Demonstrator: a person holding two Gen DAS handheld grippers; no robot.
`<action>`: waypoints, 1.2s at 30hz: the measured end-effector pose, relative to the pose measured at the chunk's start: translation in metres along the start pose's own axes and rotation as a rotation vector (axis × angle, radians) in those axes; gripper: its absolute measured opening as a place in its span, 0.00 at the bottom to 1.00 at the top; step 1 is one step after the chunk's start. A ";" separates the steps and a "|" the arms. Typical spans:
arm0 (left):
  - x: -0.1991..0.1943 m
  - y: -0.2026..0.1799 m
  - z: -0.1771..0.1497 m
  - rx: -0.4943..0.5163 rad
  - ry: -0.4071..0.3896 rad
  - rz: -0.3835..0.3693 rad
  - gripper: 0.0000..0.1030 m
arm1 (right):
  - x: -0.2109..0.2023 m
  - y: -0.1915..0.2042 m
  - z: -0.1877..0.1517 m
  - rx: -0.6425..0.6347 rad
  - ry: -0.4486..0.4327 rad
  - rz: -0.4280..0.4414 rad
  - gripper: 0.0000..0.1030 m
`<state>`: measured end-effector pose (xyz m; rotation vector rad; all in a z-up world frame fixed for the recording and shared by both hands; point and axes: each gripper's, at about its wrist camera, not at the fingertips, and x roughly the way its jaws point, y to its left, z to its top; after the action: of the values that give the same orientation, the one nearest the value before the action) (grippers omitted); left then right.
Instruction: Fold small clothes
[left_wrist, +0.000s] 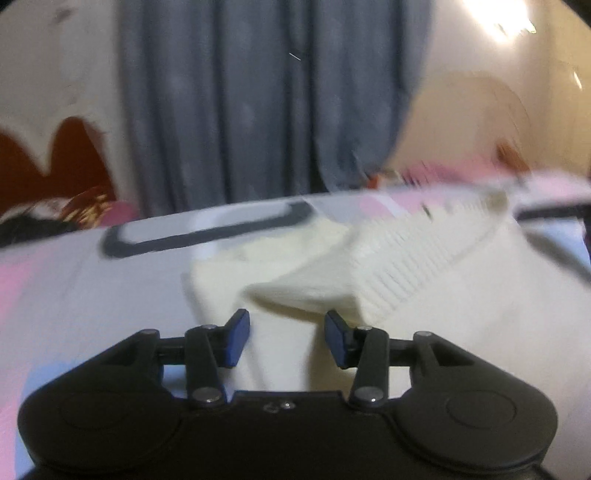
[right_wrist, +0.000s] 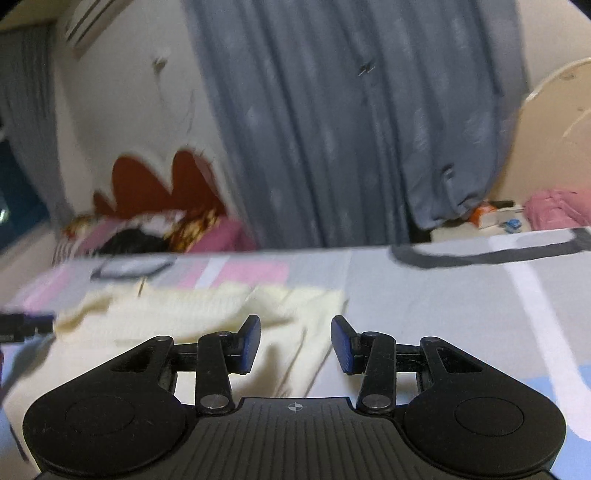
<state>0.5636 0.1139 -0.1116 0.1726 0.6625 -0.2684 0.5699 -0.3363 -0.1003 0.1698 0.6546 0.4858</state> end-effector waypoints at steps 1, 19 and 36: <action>0.009 -0.006 0.005 0.030 0.007 0.022 0.45 | 0.006 0.005 -0.001 -0.025 0.006 -0.013 0.42; 0.055 0.032 0.026 -0.279 -0.012 0.084 0.50 | 0.050 0.021 0.004 -0.043 0.032 -0.025 0.26; 0.058 0.012 0.040 -0.168 -0.134 0.109 0.05 | 0.033 0.025 0.010 -0.084 -0.131 -0.082 0.02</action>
<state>0.6343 0.1048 -0.1160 0.0286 0.5378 -0.1179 0.5893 -0.2989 -0.1025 0.0944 0.5106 0.4190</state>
